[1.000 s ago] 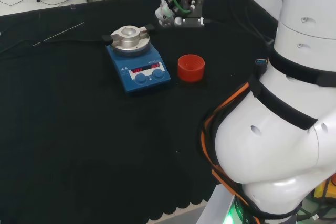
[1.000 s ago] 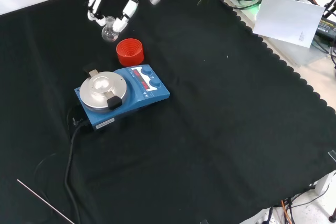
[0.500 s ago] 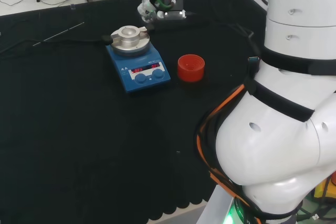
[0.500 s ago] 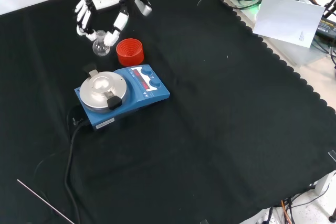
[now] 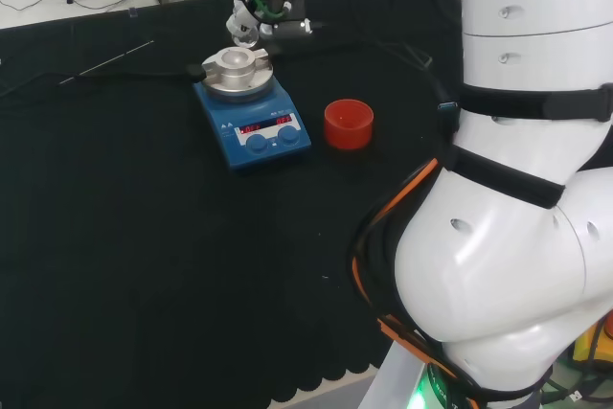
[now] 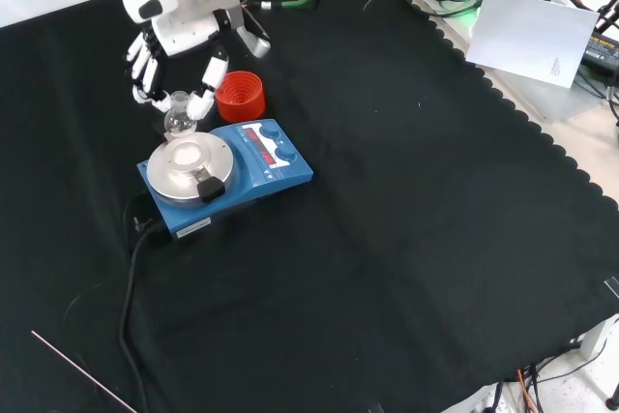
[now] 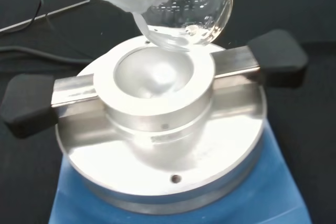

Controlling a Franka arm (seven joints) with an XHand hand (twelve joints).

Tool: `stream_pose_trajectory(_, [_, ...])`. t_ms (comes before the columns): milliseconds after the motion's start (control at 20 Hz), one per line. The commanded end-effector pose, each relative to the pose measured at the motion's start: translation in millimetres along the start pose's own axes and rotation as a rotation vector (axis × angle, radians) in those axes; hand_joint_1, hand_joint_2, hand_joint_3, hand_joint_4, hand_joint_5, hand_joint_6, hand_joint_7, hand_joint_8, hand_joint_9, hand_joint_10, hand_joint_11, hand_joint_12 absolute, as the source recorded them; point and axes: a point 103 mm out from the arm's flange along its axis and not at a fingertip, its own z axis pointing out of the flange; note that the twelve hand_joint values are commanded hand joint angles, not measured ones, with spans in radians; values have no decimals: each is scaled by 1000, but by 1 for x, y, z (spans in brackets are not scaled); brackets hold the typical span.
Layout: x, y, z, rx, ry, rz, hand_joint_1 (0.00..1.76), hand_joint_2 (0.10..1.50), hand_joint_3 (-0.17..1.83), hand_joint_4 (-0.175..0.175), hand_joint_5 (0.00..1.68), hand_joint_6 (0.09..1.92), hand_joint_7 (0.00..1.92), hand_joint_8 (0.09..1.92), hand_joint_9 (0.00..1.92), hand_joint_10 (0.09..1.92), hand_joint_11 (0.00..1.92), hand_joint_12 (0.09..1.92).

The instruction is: Place the round-bottom flask on the heater.

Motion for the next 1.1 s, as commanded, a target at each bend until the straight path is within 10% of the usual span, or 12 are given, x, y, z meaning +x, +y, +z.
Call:
stream_pose_trajectory(50, [10, 6, 11, 32, -10, -18, 1032, 863, 501, 175, 1006, 1069, 663, 596, 815, 499, 519, 1208])
stream_pose_trajectory(1100, [4, 19, 31, 67, -37, -18, 1033, 855, 516, 175, 1007, 1072, 660, 598, 811, 501, 519, 1209])
